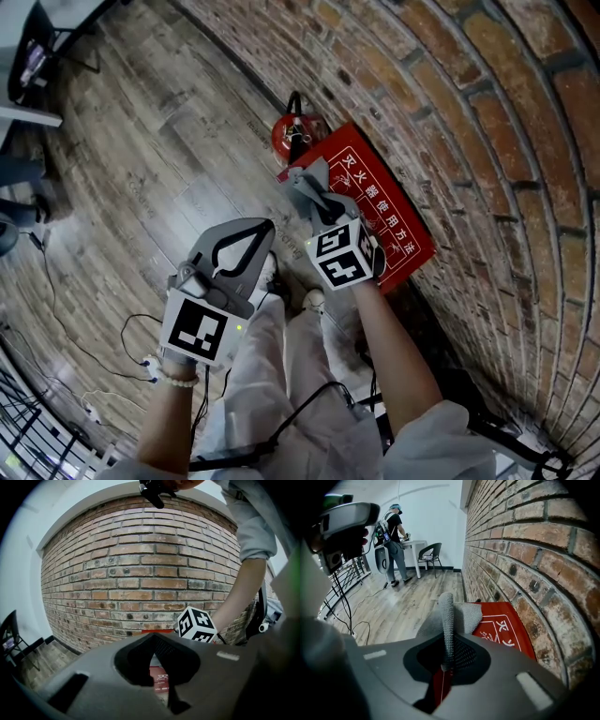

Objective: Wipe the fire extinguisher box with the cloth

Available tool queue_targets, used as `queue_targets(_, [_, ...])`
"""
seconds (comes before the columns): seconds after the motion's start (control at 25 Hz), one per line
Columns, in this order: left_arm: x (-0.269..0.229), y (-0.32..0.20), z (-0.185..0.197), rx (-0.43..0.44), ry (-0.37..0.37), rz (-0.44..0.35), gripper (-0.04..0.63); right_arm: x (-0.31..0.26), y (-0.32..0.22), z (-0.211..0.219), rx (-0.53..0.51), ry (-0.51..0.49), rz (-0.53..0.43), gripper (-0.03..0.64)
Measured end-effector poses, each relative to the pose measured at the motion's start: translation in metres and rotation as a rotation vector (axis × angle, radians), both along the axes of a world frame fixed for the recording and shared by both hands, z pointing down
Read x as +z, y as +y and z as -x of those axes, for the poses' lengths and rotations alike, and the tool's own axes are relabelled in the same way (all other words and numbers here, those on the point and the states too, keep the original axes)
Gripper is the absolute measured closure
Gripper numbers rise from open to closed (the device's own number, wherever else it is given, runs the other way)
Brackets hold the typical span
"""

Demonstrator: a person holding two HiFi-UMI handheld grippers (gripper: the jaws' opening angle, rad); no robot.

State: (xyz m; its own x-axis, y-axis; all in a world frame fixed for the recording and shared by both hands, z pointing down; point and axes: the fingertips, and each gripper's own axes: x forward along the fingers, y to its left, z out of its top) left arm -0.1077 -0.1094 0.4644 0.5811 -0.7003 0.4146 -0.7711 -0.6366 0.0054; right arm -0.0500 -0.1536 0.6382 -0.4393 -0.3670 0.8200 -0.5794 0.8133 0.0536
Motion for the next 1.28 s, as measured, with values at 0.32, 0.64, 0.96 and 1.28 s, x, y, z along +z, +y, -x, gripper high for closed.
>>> queue_targets(0.32, [-0.003, 0.001, -0.011, 0.003, 0.000, -0.003, 0.597, -0.001, 0.015, -0.024, 0.006, 0.005, 0.004, 0.597])
queue_targets(0.64, [-0.003, 0.003, -0.027, 0.025, -0.006, -0.001, 0.597, 0.000, 0.035, -0.051, 0.011, 0.007, 0.012, 0.597])
queue_targets(0.96, [-0.005, 0.006, -0.043, 0.047, -0.003, -0.005, 0.597, -0.001, 0.057, -0.078, 0.012, 0.011, 0.023, 0.597])
queue_targets(1.28, [-0.005, 0.010, -0.054, 0.060, -0.002, -0.003, 0.597, 0.001, 0.081, -0.103, 0.026, 0.027, 0.035, 0.597])
